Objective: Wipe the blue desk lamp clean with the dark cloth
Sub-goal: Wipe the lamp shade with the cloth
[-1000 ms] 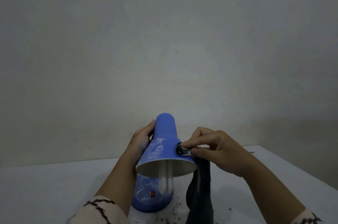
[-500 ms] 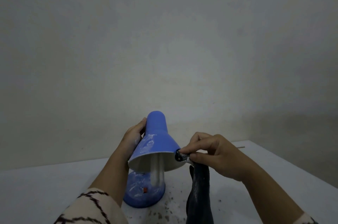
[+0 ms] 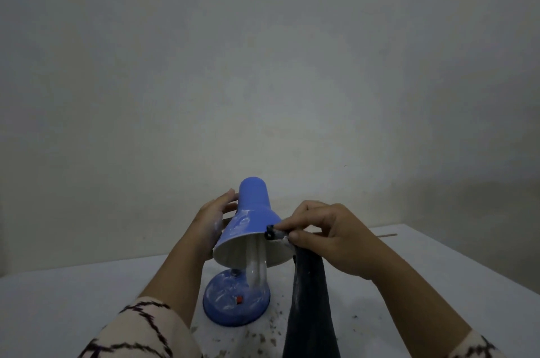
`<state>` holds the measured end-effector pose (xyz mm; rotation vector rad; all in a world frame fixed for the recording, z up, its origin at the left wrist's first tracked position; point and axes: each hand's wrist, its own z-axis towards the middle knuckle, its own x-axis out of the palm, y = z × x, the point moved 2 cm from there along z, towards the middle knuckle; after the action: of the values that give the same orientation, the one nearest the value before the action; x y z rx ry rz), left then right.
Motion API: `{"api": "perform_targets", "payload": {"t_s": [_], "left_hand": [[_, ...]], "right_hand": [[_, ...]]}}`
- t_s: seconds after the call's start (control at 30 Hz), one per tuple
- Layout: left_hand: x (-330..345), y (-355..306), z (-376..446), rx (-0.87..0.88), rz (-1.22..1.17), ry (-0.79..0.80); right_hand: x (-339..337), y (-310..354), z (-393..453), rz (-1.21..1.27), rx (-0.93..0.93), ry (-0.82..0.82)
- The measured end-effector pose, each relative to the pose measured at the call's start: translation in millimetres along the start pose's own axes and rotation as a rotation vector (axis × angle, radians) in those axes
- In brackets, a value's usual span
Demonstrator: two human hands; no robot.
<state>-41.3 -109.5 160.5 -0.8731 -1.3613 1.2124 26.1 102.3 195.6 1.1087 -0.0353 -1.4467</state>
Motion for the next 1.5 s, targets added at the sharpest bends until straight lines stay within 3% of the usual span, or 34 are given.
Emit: {"api": "perform_targets", "payload": {"t_s": [0.3, 0.47, 0.6, 0.73, 0.9, 1.17, 1.5], "left_hand": [[8, -22, -45, 0.230, 0.053, -0.158], [-1, -31, -69, 0.493, 0.092, -0.320], [-2, -31, -98, 0.850, 0.225, -0.456], [4, -29, -112, 1.034, 0.435, -0.446], [5, -28, -110, 0.922, 0.497, -0.360], [-3, -41, -111, 0.895, 0.588, -0.333], [-24, -57, -105, 0.613, 0.745, -0.211]], "right_hand": [[20, 30, 24, 0.033, 0.004, -0.259], [35, 42, 43, 0.105, 0.071, -0.314], [49, 53, 54, 0.077, 0.079, -0.273], [57, 54, 62, 0.133, 0.133, -0.266], [59, 51, 67, 0.174, 0.196, -0.254], [62, 54, 77, 0.378, 0.238, -0.160], [65, 53, 87, 0.604, 0.299, -0.071]]}}
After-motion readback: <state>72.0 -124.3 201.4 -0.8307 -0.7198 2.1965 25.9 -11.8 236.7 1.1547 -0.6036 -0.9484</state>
